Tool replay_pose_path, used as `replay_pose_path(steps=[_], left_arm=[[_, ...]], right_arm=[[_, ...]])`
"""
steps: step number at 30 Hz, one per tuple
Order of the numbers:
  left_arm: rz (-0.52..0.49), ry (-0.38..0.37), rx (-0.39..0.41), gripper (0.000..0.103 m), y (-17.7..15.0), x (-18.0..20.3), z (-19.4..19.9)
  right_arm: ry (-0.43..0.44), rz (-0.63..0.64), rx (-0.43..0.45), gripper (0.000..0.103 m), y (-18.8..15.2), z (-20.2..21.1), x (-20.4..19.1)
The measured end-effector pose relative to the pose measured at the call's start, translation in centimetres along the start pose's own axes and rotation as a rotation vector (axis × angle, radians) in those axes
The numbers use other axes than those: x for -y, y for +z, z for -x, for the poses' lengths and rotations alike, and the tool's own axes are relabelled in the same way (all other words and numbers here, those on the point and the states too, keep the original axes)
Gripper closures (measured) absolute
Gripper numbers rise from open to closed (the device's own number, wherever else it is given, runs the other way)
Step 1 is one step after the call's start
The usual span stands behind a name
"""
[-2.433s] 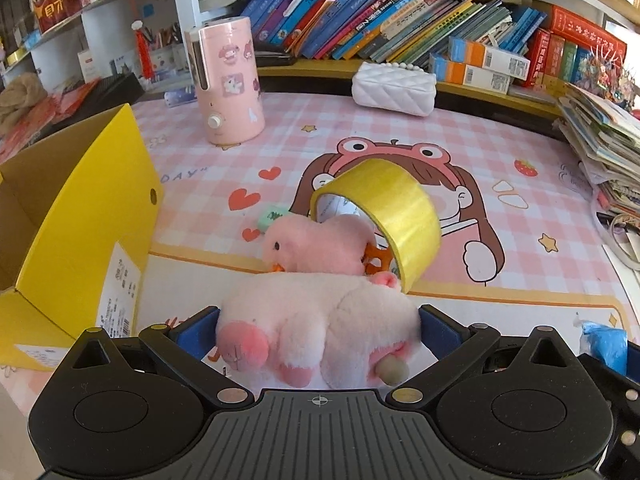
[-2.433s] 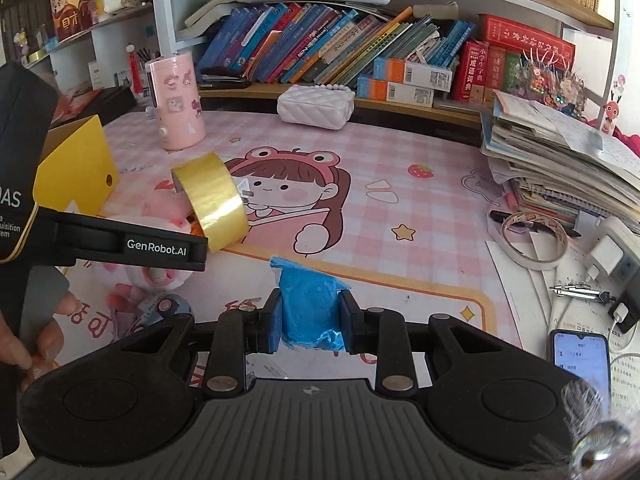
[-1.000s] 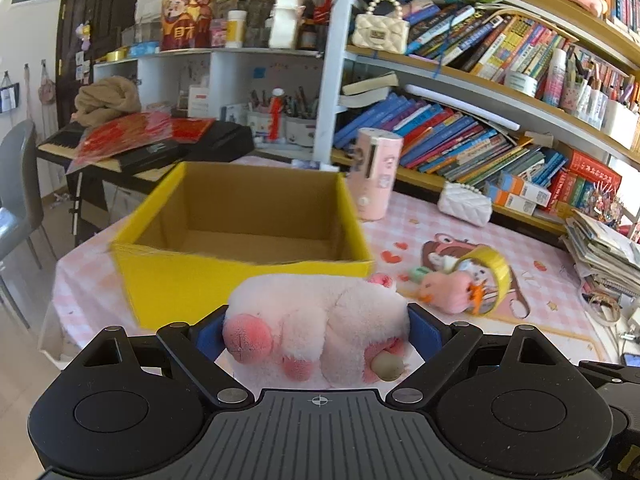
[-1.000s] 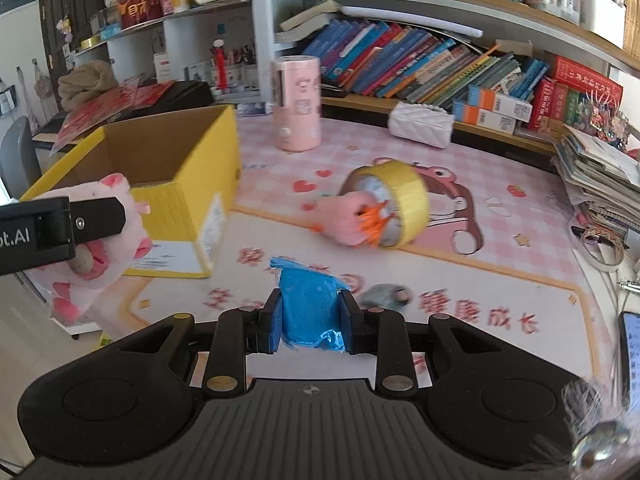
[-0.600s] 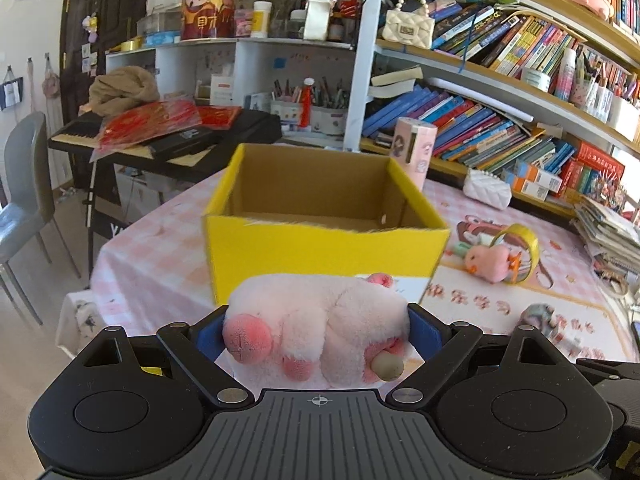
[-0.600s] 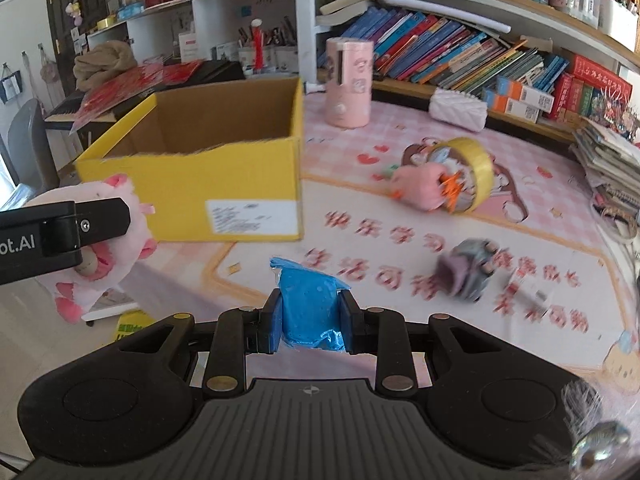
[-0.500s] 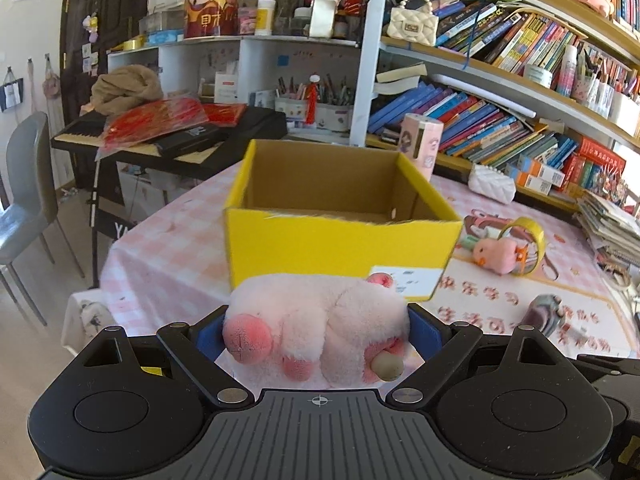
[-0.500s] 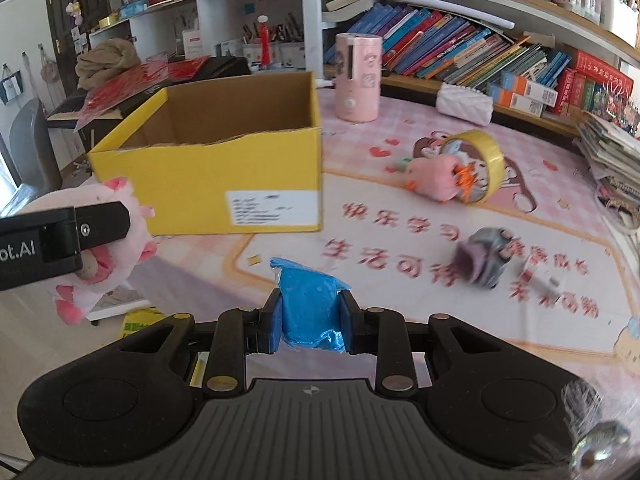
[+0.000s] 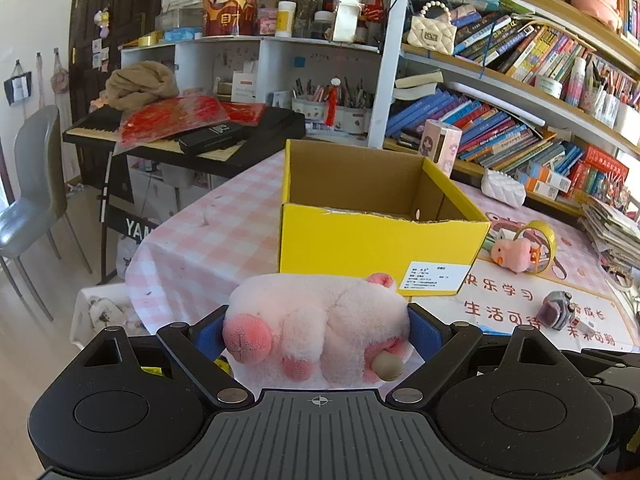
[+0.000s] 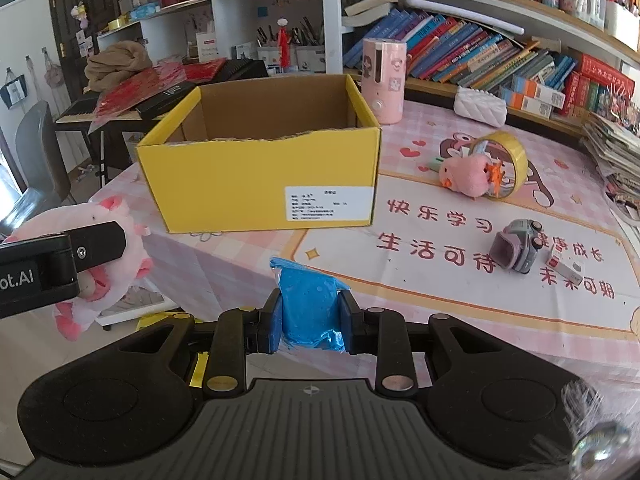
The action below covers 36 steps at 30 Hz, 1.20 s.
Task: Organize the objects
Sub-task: 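Carry the pig and blue packet in both grippers over the yellow box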
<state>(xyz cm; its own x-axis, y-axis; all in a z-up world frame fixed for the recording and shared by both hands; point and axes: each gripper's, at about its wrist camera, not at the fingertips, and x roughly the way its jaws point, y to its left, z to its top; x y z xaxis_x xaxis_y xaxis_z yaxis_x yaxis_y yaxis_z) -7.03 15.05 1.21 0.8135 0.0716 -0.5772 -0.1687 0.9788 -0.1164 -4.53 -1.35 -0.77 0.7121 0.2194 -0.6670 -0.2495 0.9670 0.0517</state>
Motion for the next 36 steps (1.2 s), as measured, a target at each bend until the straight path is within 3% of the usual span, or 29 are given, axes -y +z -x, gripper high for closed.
replay_pose_path(steps=[36], left_arm=[[-0.01, -0.045, -0.011, 0.012, 0.04, -0.62, -0.08]], right_arm=[[-0.038, -0.02, -0.012, 0.077, -0.21, 0.23, -0.61]])
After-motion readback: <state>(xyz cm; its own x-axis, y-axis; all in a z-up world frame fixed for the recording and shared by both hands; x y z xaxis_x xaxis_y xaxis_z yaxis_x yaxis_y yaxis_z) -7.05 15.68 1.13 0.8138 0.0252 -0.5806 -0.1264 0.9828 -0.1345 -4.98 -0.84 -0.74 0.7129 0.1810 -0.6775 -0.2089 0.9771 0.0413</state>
